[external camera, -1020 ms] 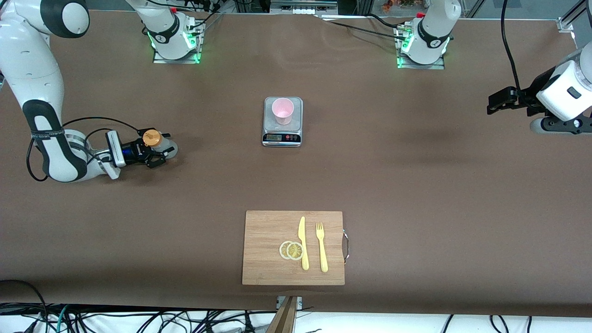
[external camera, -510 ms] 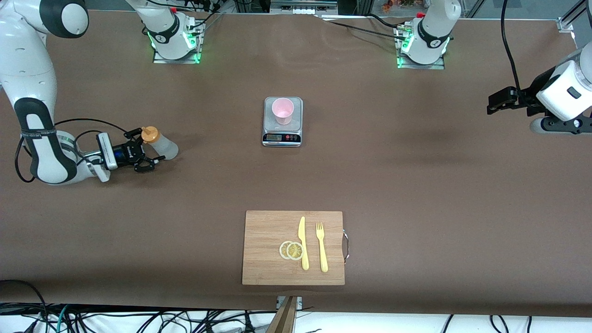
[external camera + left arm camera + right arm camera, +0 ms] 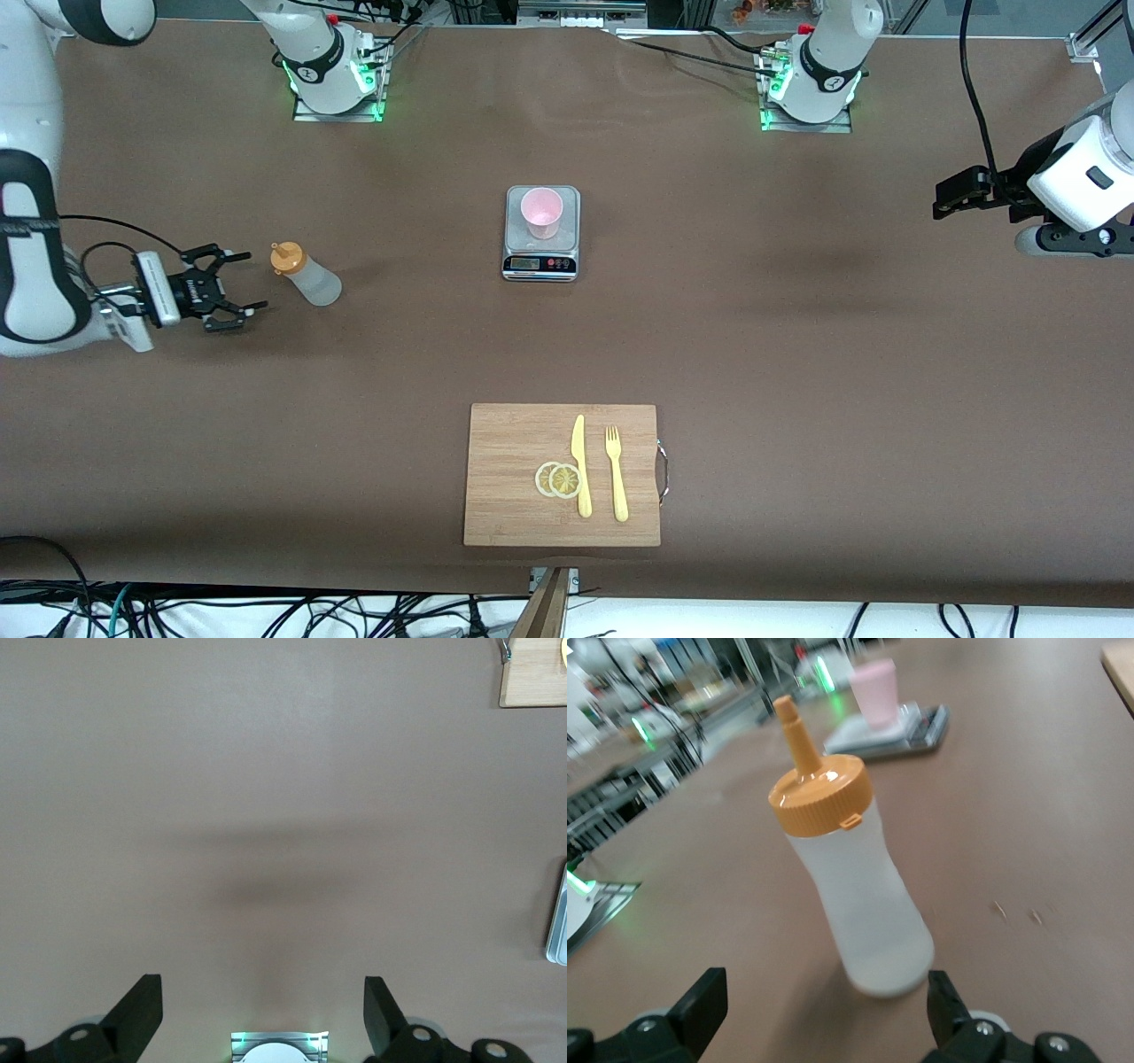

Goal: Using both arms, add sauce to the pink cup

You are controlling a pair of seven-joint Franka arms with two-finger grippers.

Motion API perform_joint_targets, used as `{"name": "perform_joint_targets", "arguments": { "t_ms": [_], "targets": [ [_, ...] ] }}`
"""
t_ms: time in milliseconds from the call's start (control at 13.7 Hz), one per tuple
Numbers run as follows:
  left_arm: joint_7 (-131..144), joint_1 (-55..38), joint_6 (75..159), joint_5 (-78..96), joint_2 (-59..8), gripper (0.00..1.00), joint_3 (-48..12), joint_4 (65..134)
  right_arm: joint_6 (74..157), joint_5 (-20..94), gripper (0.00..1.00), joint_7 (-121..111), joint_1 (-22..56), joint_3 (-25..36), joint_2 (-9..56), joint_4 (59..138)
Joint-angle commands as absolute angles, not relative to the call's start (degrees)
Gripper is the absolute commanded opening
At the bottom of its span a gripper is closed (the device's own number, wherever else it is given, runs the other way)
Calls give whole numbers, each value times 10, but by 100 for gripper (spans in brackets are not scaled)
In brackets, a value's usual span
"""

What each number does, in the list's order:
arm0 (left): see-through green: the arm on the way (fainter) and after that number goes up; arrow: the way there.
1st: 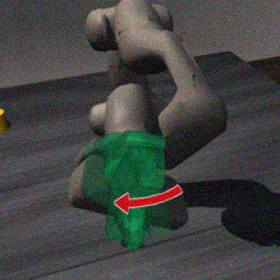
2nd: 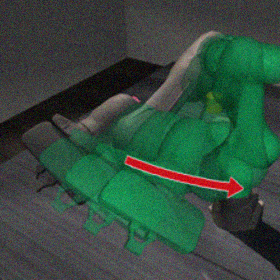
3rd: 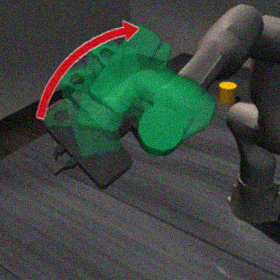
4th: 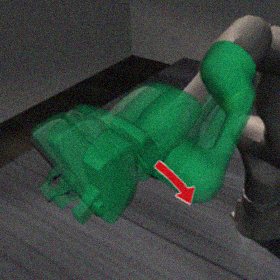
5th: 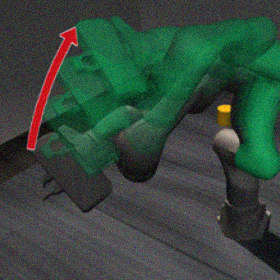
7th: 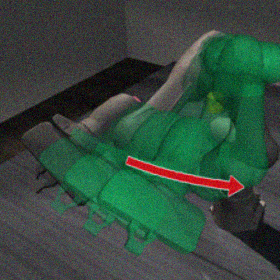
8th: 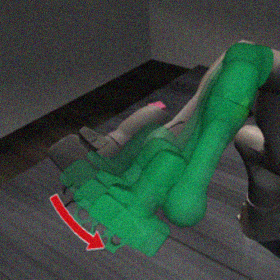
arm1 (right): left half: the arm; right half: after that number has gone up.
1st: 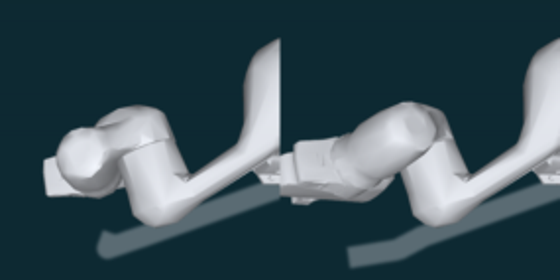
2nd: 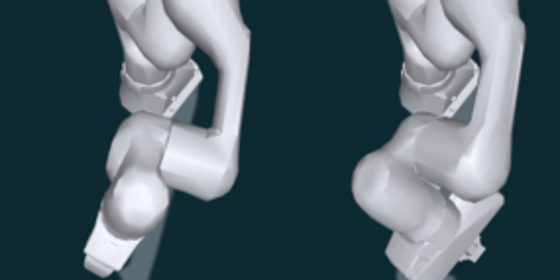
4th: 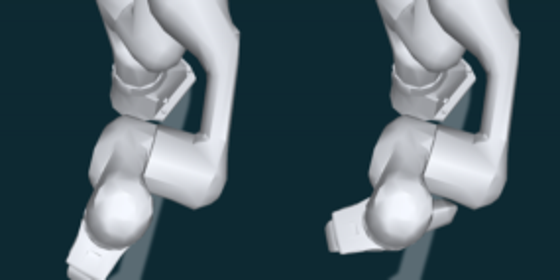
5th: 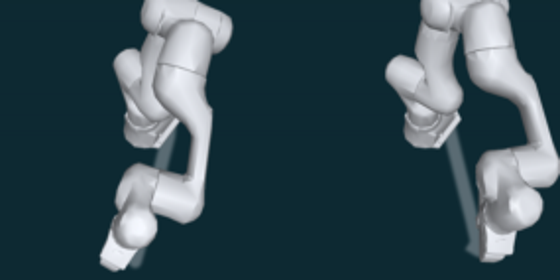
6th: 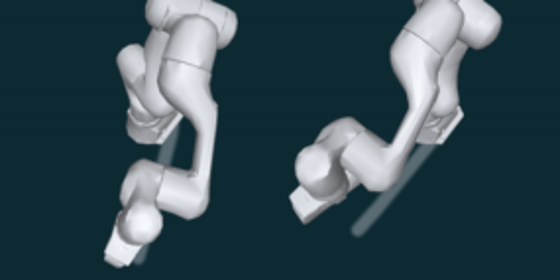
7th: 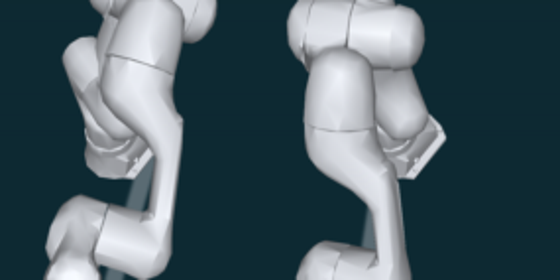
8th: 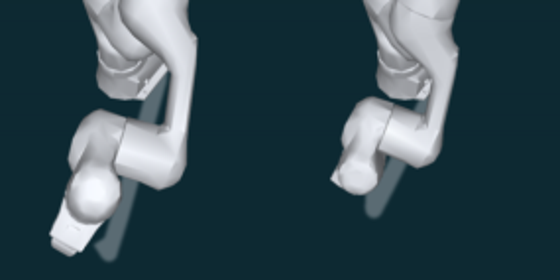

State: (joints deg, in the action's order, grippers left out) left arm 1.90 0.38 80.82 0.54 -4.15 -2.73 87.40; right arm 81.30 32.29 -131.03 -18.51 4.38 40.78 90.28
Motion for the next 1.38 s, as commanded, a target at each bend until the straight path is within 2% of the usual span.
{"name": "perform_joint_targets", "arguments": {
  "t_ms": [0,291,655,947,1311],
  "targets": [
    [6,8,809,0,-40,100,-29,873,852,266,100,-1205,-165,41,315,932],
    [6,8,808,0,-40,100,-29,873,922,177,100,-998,-103,41,188,981],
    [6,8,808,0,-40,100,-29,873,970,62,100,-748,-36,32,102,1011],
    [6,8,809,0,-40,100,-29,873,984,-4,100,-551,-13,0,65,1027],
    [6,7,808,0,-40,100,-29,873,978,-35,100,-267,-10,-42,43,1027]
  ]
}}
